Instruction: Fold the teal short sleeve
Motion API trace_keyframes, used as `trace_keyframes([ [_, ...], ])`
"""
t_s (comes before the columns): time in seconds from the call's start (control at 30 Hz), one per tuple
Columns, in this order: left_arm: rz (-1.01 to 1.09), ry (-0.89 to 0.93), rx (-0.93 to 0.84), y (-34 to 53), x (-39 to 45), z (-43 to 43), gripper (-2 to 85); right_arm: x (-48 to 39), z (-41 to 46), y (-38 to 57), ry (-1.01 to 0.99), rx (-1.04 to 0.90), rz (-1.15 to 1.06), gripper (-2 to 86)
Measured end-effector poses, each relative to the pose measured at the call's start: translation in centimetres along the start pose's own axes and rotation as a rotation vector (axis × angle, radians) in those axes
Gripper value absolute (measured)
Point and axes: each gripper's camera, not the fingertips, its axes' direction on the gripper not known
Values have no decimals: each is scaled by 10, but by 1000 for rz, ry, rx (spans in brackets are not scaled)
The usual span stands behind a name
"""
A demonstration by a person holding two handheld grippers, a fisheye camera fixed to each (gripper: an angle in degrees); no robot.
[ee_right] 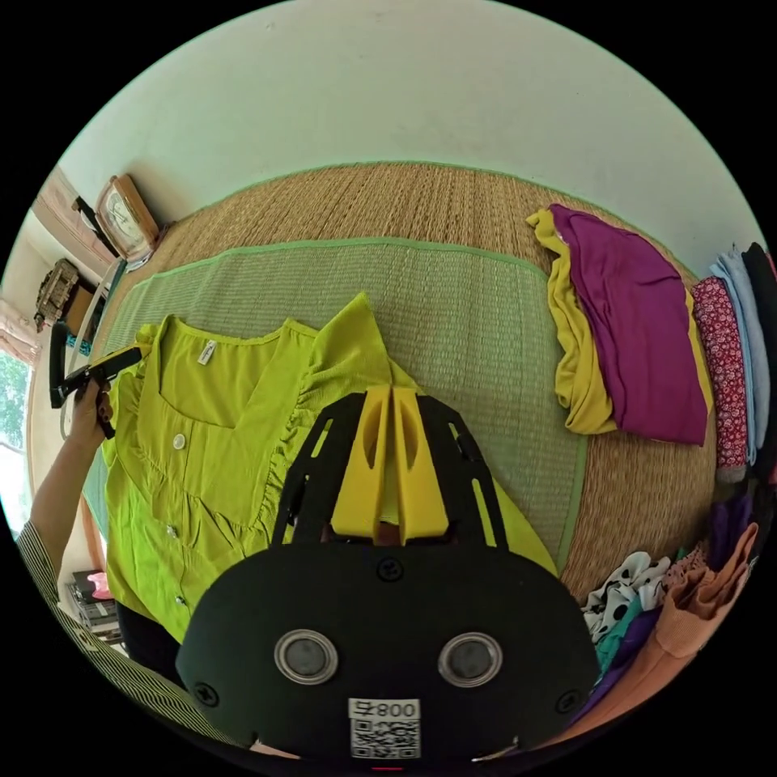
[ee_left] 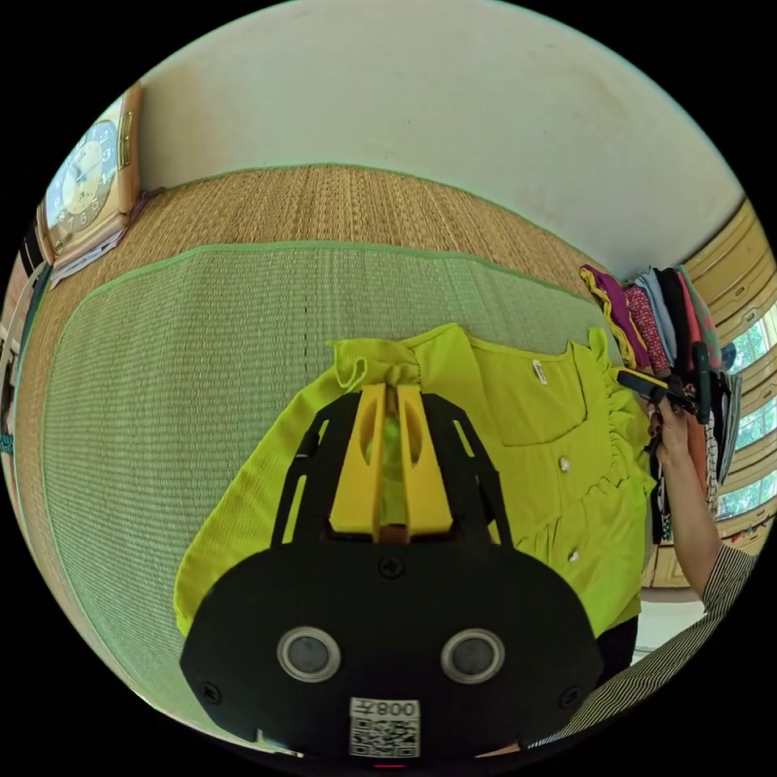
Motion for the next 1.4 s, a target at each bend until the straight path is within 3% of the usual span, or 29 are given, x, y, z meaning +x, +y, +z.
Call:
trace_keyframes([
  [0.23, -6, 20, 120, 4, -9, -33, 17, -6, -11, -12, -5, 43, -33, -2],
  [0.37, -39, -3, 37, 6, -19, -17, 22, 12, -2, -9, -12, 6, 66, -2],
  [0.47, -39, 80, 131, 19, -20, -35, 26, 19, -19, 6, -60, 98, 110, 0],
  [0.57, 1, 108, 176, 26, -11, -44, 27, -1, -41, 14, -134, 236, 3, 0],
  [0.67, 41, 69, 107, 18, -2, -28, 24, -27, -25, -4, -79, 175, -75, 0],
  [0.8, 23, 38, 5, 12, -5, 2, 17, -40, 36, -22, -6, -72, -149, -1],
  [1.1, 30, 141, 153, 65, -12, -47, 3, -32, -4, 19, -99, 138, -156, 1],
  [1.27, 0, 117, -19, 97, -22, -11, 2, -35, 38, 37, -47, -39, -156, 1],
  [1.4, -50, 189, 72, 113, -30, -32, 2, -21, 17, 45, -110, 30, -109, 1],
])
